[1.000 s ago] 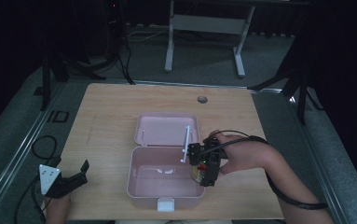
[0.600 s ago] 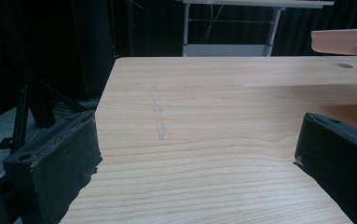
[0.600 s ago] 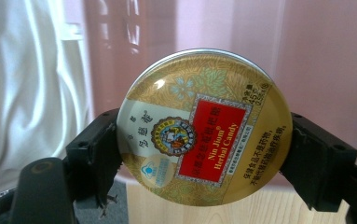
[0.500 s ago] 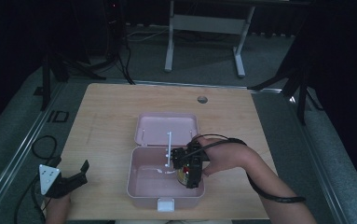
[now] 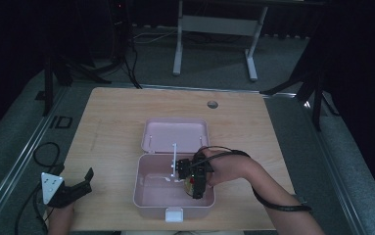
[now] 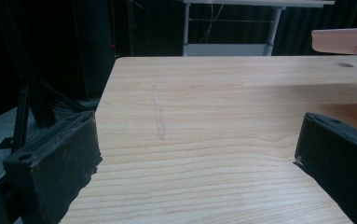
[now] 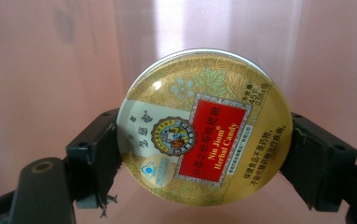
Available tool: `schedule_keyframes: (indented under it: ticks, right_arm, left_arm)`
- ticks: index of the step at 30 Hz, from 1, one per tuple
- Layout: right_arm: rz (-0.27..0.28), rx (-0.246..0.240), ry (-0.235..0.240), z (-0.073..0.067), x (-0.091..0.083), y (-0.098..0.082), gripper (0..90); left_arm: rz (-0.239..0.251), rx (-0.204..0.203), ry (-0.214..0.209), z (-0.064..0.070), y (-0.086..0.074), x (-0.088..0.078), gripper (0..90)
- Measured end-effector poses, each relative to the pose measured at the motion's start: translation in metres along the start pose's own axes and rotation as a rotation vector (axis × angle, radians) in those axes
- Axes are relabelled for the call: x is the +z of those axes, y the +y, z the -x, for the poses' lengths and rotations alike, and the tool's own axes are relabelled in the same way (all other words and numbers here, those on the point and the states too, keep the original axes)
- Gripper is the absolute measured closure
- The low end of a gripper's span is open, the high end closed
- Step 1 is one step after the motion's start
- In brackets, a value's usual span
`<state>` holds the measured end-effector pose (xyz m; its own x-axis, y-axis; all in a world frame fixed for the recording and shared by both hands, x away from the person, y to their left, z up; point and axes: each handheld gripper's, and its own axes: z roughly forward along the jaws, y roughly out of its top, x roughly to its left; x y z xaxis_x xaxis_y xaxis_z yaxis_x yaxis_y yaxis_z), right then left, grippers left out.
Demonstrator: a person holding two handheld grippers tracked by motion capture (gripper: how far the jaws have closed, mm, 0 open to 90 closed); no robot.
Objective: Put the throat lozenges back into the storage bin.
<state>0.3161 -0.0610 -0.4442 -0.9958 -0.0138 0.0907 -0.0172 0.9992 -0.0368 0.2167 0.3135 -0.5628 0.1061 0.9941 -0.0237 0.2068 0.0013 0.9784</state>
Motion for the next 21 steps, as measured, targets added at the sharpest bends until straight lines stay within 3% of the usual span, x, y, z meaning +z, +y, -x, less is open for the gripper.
schedule_keyframes:
  ticks: [14, 21]
  right_arm:
    - [-0.061, -0.008, 0.022, 0.005, 0.031, 0.006, 20.1]
    - [-0.055, -0.014, 0.042, 0.006, 0.031, 0.005, 19.4]
  left_arm:
    - [0.000, 0.000, -0.003, 0.000, 0.000, 0.000, 0.3]
    - [-0.001, 0.000, -0.003, 0.000, 0.000, 0.000, 0.2]
